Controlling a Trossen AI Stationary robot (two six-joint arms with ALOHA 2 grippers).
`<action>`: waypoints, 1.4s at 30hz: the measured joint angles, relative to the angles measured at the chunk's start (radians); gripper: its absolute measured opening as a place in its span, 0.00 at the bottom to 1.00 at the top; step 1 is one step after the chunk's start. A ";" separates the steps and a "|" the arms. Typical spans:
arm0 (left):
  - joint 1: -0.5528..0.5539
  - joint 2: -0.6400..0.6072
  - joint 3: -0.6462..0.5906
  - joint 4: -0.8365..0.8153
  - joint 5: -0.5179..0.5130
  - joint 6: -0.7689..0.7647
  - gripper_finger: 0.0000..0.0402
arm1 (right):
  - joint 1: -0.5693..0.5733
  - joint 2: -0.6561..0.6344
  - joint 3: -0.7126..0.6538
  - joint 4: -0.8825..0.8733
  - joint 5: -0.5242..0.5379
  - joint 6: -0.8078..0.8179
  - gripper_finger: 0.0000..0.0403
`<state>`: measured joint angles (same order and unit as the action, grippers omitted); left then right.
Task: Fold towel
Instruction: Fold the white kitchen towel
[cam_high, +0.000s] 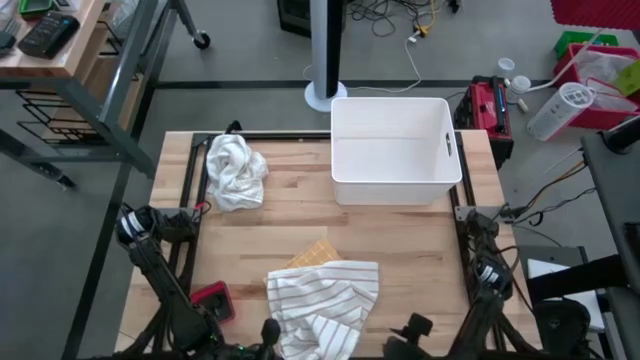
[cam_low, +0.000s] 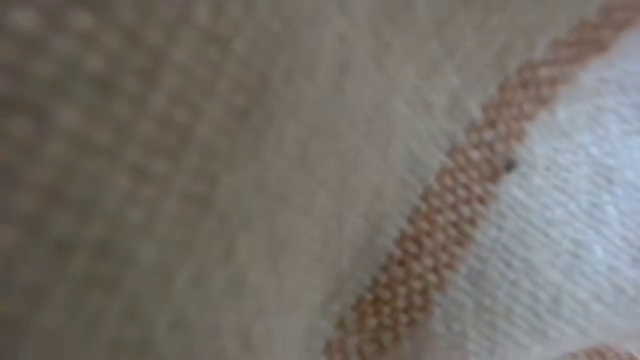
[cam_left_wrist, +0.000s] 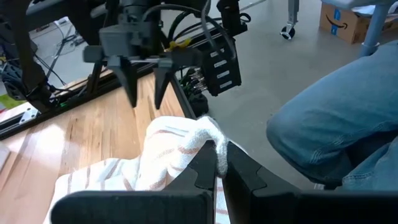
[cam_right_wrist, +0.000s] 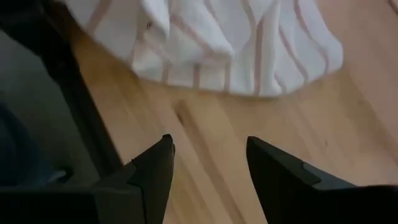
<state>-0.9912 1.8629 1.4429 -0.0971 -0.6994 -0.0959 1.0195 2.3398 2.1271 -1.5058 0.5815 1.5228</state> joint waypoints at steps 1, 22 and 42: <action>0.002 0.000 0.000 0.000 0.000 0.000 0.00 | 0.010 0.000 -0.013 0.006 0.001 0.009 0.48; 0.019 0.000 0.000 0.016 0.002 0.000 0.00 | -0.017 -0.093 -0.239 0.091 0.289 0.234 0.38; 0.029 0.000 0.000 0.016 0.004 -0.021 0.01 | 0.072 -0.370 -0.652 0.765 0.241 0.244 0.39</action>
<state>-0.9617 1.8633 1.4429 -0.0812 -0.6956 -0.1169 1.0916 1.9696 1.4755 -0.7407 0.8230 1.7667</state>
